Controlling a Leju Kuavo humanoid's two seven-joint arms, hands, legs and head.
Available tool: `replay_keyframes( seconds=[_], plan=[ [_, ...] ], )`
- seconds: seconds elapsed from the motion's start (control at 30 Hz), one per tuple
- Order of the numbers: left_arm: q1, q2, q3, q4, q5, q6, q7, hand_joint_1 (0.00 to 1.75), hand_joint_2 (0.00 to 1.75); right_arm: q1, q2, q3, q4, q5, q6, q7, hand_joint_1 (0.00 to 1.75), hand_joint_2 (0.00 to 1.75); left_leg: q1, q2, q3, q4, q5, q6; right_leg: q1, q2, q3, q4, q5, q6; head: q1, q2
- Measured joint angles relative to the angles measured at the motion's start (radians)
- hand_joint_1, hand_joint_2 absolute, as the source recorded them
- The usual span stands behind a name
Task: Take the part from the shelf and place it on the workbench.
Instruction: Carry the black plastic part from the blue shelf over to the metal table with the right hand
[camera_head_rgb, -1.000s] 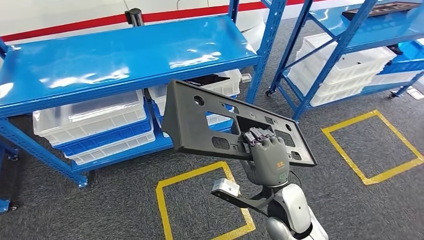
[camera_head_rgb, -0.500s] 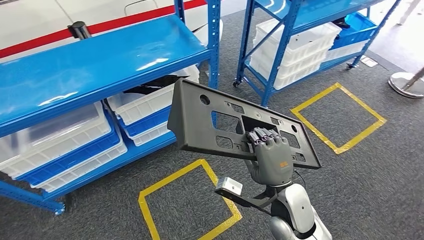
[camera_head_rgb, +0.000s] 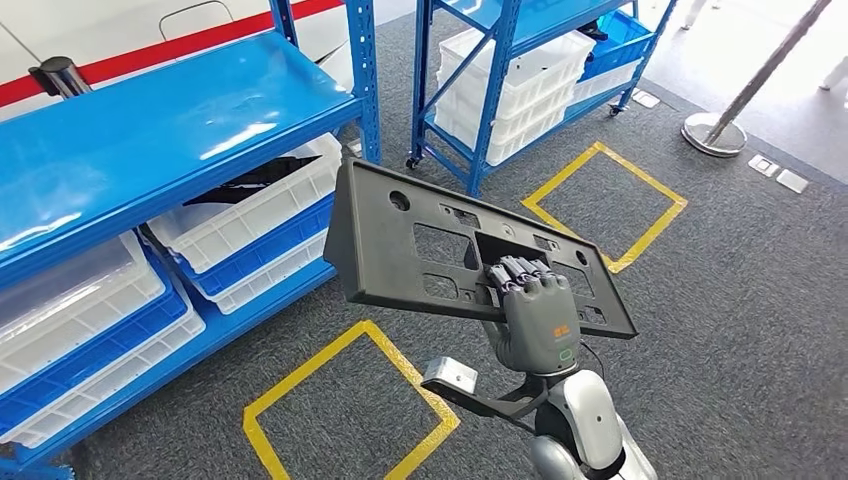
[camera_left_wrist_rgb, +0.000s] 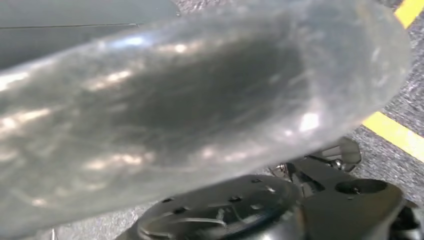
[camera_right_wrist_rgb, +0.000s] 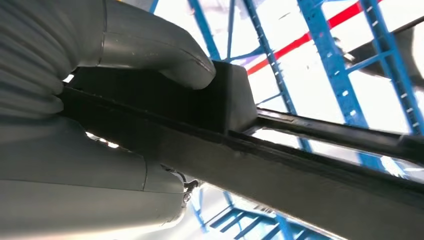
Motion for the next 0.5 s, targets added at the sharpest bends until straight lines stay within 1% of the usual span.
replay_keyframes(
  seconds=[0.03, 0.07, 0.1, 0.13, 0.17, 0.2, 0.23, 0.27, 0.3, 0.33, 0.37, 0.4, 0.43, 0.47, 0.5],
  plan=[
    [0.0, 0.0, 0.001, 0.001, 0.0, 0.0, 0.0, 0.0, 0.0, 0.0, 0.0, 0.001, 0.0, 0.0, 0.0, 0.0, 1.75, 1.75, -0.002, 0.015, -0.001, 0.0, -0.001, 0.002, -0.001, -0.014, -0.034, 0.066, -0.022, 0.001, 0.001, 0.0],
    [0.0, 0.0, 0.002, 0.003, 0.0, 0.0, 0.0, 0.0, 0.0, 0.0, 0.0, 0.002, 0.0, 0.0, 0.0, 0.0, 1.75, 1.75, -0.003, 0.031, -0.001, 0.0, -0.001, 0.002, -0.001, -0.02, -0.057, 0.112, -0.035, 0.003, 0.001, 0.0],
    [-0.001, 0.0, 0.004, 0.004, 0.0, 0.0, 0.0, 0.0, 0.0, 0.001, 0.0, 0.003, 0.0, 0.0, 0.0, 0.0, 1.75, 1.75, -0.003, 0.045, -0.002, 0.0, -0.002, 0.003, -0.002, -0.024, -0.061, 0.122, -0.034, 0.008, 0.001, 0.0],
    [-0.001, 0.0, 0.005, 0.005, 0.0, 0.0, 0.0, 0.0, 0.0, 0.001, 0.0, 0.004, 0.0, 0.0, 0.0, 0.0, 1.75, 1.75, -0.003, 0.058, -0.001, 0.0, -0.002, 0.002, -0.002, -0.029, -0.043, 0.09, -0.019, 0.015, 0.001, 0.0],
    [-0.002, 0.0, 0.007, 0.005, 0.0, 0.0, 0.0, 0.0, 0.0, 0.001, 0.0, 0.004, 0.0, 0.0, 0.0, 0.0, 1.75, 1.75, -0.003, 0.07, -0.001, 0.0, -0.003, 0.001, -0.001, -0.042, -0.006, 0.024, 0.004, 0.022, 0.002, 0.0],
    [-0.003, 0.0, 0.008, 0.006, 0.0, 0.0, 0.0, 0.0, 0.0, 0.0, 0.0, 0.005, 0.0, 0.0, 0.0, 0.0, 1.75, 1.75, -0.004, 0.08, 0.001, 0.0, -0.004, -0.001, 0.001, -0.064, 0.035, -0.051, 0.026, 0.023, 0.002, 0.0],
    [-0.003, 0.0, 0.008, 0.006, 0.0, 0.0, 0.0, 0.0, 0.0, -0.001, 0.0, 0.005, 0.0, 0.0, 0.0, 0.0, 1.75, 1.75, -0.007, 0.09, 0.003, 0.0, -0.006, -0.004, 0.005, -0.084, 0.07, -0.111, 0.044, 0.02, 0.001, 0.0],
    [-0.004, 0.0, 0.01, 0.006, 0.0, 0.0, 0.0, 0.0, 0.0, -0.002, 0.0, 0.005, 0.0, 0.0, 0.0, 0.0, 1.75, 1.75, -0.009, 0.099, 0.005, 0.0, -0.007, -0.009, 0.01, -0.098, 0.091, -0.147, 0.055, 0.012, 0.001, 0.0],
    [-0.004, 0.0, 0.011, 0.006, 0.0, 0.0, 0.0, 0.0, 0.0, -0.003, 0.001, 0.005, 0.0, 0.0, 0.0, 0.0, 1.75, 1.75, -0.011, 0.109, 0.007, -0.002, -0.008, -0.015, 0.014, -0.101, 0.096, -0.16, 0.06, 0.004, -0.001, 0.0],
    [-0.005, 0.0, 0.012, 0.006, 0.0, 0.0, -0.001, 0.0, 0.0, -0.003, 0.001, 0.005, 0.0, 0.0, 0.0, 0.0, 1.75, 1.75, -0.013, 0.119, 0.011, -0.004, -0.009, -0.02, 0.017, -0.09, 0.093, -0.16, 0.064, -0.003, -0.001, 0.0],
    [-0.006, 0.0, 0.013, 0.006, 0.0, 0.0, -0.001, 0.0, 0.0, -0.003, 0.0, 0.005, 0.0, 0.0, 0.0, 0.001, 1.75, 1.75, -0.012, 0.126, 0.014, -0.006, -0.01, -0.026, 0.012, -0.078, 0.094, -0.163, 0.067, -0.01, -0.002, 0.0],
    [-0.007, 0.0, 0.013, 0.006, 0.0, 0.0, -0.001, 0.0, 0.0, -0.002, 0.0, 0.005, 0.0, 0.0, 0.0, 0.001, 1.75, 1.75, -0.01, 0.119, 0.016, -0.001, -0.017, -0.032, 0.008, -0.065, 0.096, -0.168, 0.07, -0.016, -0.004, 0.0],
    [-0.007, 0.0, 0.014, 0.007, 0.0, 0.0, -0.001, 0.0, 0.0, -0.002, 0.001, 0.005, 0.0, 0.0, 0.0, 0.001, 1.75, 1.75, -0.008, 0.099, 0.011, 0.019, -0.033, -0.036, 0.002, -0.054, 0.099, -0.174, 0.074, -0.023, -0.006, 0.0],
    [-0.008, 0.001, 0.015, 0.007, -0.001, 0.0, -0.001, 0.0, 0.0, -0.002, 0.002, 0.005, 0.0, 0.0, 0.0, 0.001, 1.75, 1.75, -0.007, 0.072, -0.005, 0.059, -0.06, -0.039, -0.003, -0.043, 0.105, -0.178, 0.076, -0.029, -0.011, 0.0],
    [-0.007, 0.001, 0.017, 0.008, -0.001, 0.0, -0.001, 0.0, 0.0, -0.003, 0.003, 0.005, 0.0, 0.0, 0.0, 0.001, 1.75, 1.75, -0.006, 0.043, -0.031, 0.119, -0.093, -0.041, -0.002, -0.032, 0.106, -0.178, 0.077, -0.033, -0.014, 0.0]
  ],
)
